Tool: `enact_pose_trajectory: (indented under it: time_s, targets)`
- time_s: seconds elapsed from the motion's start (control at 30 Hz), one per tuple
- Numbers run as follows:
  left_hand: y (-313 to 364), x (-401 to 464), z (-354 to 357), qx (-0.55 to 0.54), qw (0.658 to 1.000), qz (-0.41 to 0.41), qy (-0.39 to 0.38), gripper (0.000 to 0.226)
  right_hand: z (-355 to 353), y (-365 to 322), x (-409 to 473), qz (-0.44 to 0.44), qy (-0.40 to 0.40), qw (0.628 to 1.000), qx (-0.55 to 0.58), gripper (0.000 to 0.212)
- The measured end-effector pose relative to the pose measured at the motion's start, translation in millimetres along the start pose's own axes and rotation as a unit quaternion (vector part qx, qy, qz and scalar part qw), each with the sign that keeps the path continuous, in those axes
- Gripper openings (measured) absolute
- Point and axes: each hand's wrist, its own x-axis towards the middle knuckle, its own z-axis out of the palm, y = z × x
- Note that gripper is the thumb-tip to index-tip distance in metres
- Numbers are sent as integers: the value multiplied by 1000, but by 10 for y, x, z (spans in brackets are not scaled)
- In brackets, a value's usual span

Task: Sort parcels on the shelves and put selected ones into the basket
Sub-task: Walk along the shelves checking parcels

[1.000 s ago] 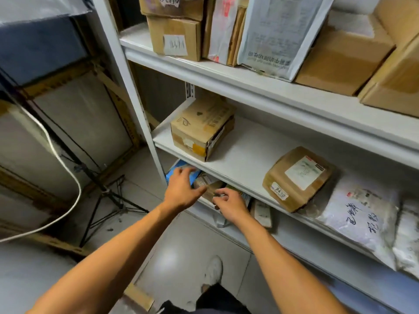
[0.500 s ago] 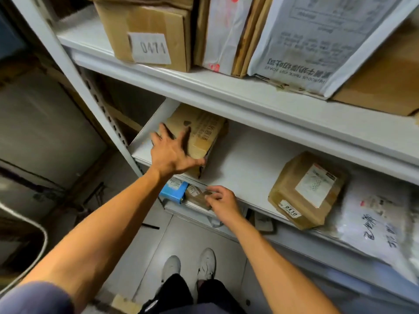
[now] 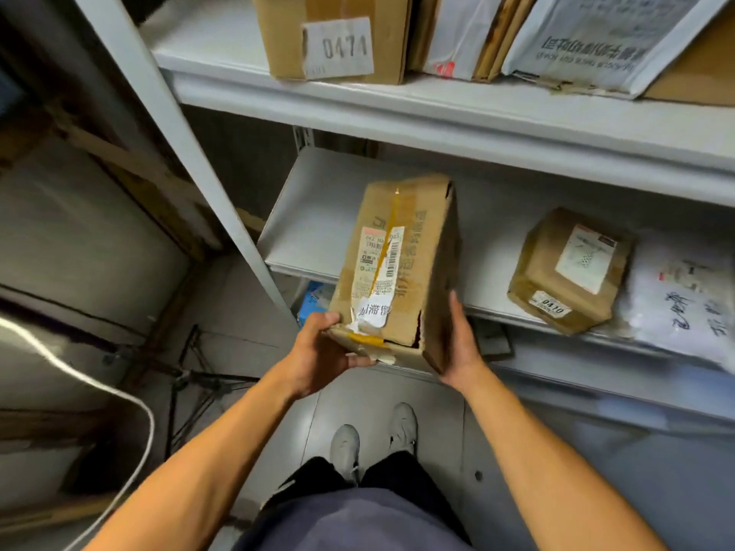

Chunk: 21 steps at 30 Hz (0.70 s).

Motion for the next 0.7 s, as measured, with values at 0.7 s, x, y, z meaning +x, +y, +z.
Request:
enact_pose_trajectory:
  time_s: [0.7]
  targets:
    - [-560,439,963,344,886,-94,-296,95,-1329,265,-1595,-111,120,986,-11,136]
